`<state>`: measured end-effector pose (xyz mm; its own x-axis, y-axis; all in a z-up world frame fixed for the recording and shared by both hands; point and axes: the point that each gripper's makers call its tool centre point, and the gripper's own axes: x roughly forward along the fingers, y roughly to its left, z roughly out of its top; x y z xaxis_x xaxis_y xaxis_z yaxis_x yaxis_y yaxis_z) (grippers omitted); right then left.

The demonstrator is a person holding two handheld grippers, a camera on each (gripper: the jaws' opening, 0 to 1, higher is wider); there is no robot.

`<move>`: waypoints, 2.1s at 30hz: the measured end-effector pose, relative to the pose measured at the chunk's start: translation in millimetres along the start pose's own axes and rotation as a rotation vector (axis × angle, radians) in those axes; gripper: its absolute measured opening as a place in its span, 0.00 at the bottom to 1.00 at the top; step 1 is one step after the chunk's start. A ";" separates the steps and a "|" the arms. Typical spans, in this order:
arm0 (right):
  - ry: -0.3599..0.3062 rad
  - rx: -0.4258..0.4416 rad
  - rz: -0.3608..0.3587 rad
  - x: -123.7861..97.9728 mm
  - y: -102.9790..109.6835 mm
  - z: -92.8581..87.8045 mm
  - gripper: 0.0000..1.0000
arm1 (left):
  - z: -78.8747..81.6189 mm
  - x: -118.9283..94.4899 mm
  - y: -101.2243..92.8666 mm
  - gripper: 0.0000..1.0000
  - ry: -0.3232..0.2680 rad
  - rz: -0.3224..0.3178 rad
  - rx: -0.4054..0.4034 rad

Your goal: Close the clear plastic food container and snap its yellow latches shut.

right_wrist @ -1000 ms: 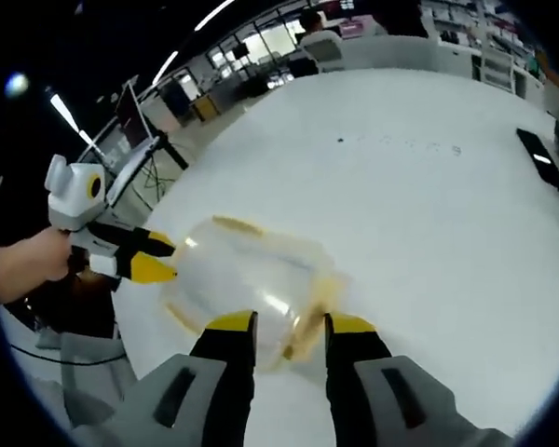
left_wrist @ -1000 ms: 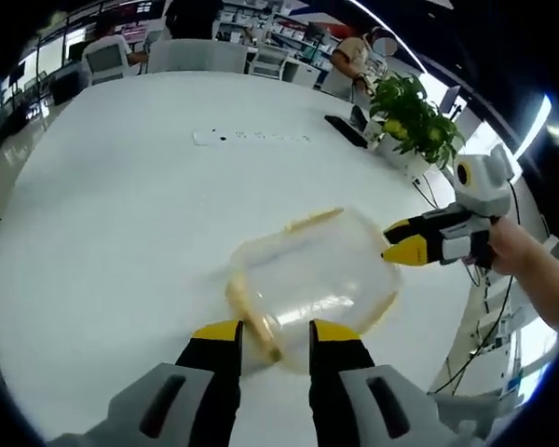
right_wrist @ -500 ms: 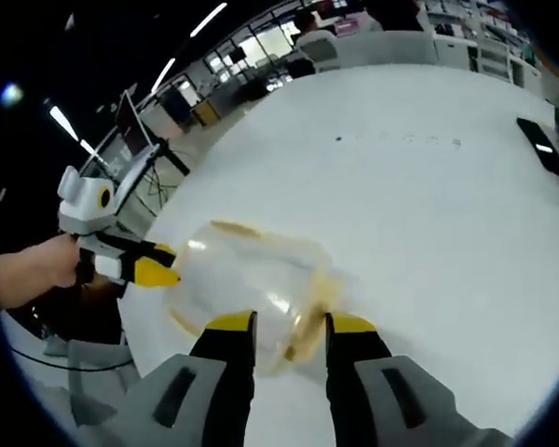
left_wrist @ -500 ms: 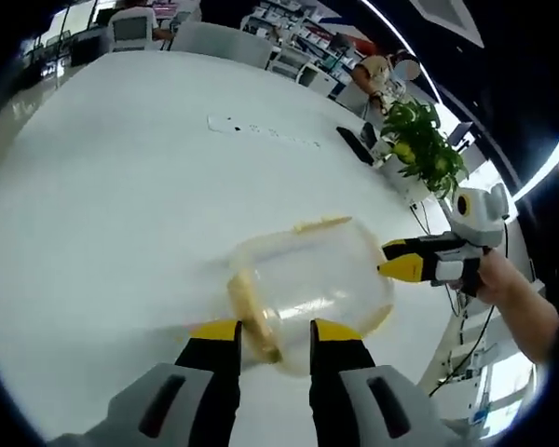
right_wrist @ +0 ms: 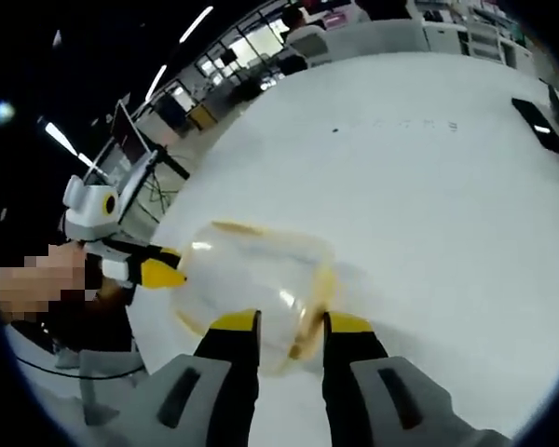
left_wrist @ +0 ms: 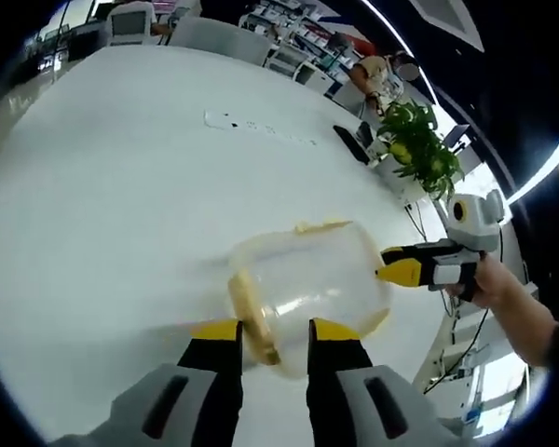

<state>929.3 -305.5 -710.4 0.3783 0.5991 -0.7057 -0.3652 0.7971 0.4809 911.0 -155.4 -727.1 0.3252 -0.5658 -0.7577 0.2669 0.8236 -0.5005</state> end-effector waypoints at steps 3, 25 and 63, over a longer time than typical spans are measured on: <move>0.004 -0.004 -0.008 -0.9 1.5 -1.6 0.21 | 1.6 -1.6 -1.0 0.16 0.005 -0.022 0.039; -0.051 0.076 -0.077 -1.7 0.8 -29.2 0.22 | 2.3 -5.1 8.1 0.18 0.052 -0.063 0.054; -0.032 0.114 -0.100 -23.5 36.2 -94.0 0.23 | -66.6 -28.3 -12.5 0.17 0.084 -0.098 0.085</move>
<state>827.3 -297.9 -725.4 0.4352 0.5168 -0.7372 -0.2263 0.8553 0.4661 838.0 -147.0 -727.3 0.2179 -0.6355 -0.7407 0.3708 0.7559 -0.5395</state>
